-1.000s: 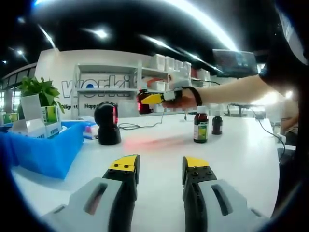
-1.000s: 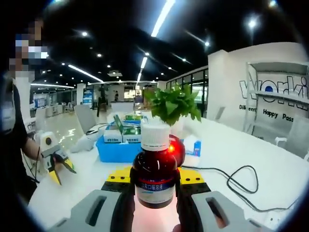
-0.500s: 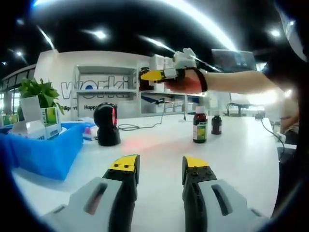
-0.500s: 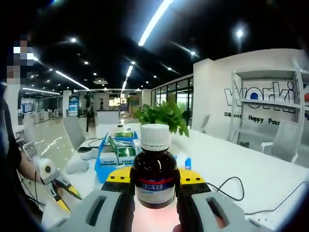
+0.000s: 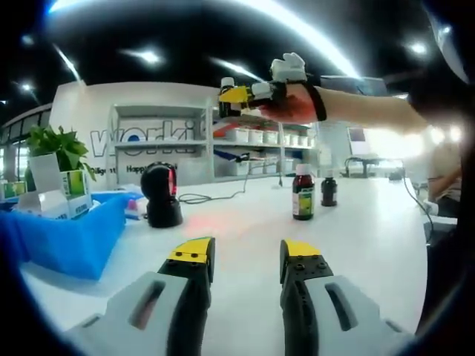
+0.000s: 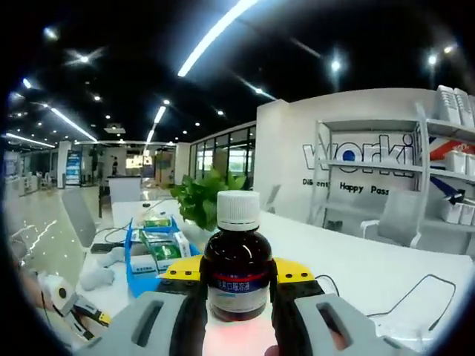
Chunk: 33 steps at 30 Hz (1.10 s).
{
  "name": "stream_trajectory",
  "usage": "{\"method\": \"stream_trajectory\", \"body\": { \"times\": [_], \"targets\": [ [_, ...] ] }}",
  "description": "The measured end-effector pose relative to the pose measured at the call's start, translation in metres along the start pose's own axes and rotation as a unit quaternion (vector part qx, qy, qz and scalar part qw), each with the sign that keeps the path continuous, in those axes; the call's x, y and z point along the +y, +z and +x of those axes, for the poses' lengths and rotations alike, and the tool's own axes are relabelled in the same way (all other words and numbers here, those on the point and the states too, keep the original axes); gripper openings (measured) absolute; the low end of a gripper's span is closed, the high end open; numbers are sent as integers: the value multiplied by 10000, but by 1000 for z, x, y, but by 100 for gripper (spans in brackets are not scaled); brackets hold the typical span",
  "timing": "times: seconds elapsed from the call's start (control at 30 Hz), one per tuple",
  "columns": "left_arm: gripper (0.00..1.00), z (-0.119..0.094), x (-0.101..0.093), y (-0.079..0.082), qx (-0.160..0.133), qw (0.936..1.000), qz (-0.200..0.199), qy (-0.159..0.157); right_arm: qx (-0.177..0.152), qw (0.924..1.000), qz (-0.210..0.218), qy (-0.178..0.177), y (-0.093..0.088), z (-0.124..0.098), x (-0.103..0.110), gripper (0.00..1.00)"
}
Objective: Rotate the medicine bottle to make it face forward pick up the medicine bottle inspect the drug traceability code place the medicine on the table
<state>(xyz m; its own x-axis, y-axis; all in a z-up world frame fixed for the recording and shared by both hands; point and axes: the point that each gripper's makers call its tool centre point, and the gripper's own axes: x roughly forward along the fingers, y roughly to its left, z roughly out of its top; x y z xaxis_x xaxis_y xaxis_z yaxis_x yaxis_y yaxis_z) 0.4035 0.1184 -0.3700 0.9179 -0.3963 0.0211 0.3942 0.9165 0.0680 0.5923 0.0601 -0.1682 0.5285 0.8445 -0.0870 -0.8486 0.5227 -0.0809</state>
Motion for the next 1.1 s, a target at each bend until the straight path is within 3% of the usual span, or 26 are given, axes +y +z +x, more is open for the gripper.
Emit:
{"method": "stream_trajectory", "body": {
  "times": [0.2, 0.33, 0.8, 1.1],
  "targets": [
    [26, 0, 1, 0, -9, 10000, -3, 6, -81, 9996, -19, -269, 10, -16, 1, 28],
    [26, -1, 0, -1, -14, 10000, -1, 15, -101, 9990, -56, -429, 7, -27, 7, 28],
    [26, -1, -1, 1, 1, 10000, 20, 20, -108, 9962, -90, -858, -41, -43, 31, 28],
    [26, -1, -1, 1, 1, 10000, 23, 16, -139, 9969, 174, -760, -73, -39, 55, 28]
  ]
}}
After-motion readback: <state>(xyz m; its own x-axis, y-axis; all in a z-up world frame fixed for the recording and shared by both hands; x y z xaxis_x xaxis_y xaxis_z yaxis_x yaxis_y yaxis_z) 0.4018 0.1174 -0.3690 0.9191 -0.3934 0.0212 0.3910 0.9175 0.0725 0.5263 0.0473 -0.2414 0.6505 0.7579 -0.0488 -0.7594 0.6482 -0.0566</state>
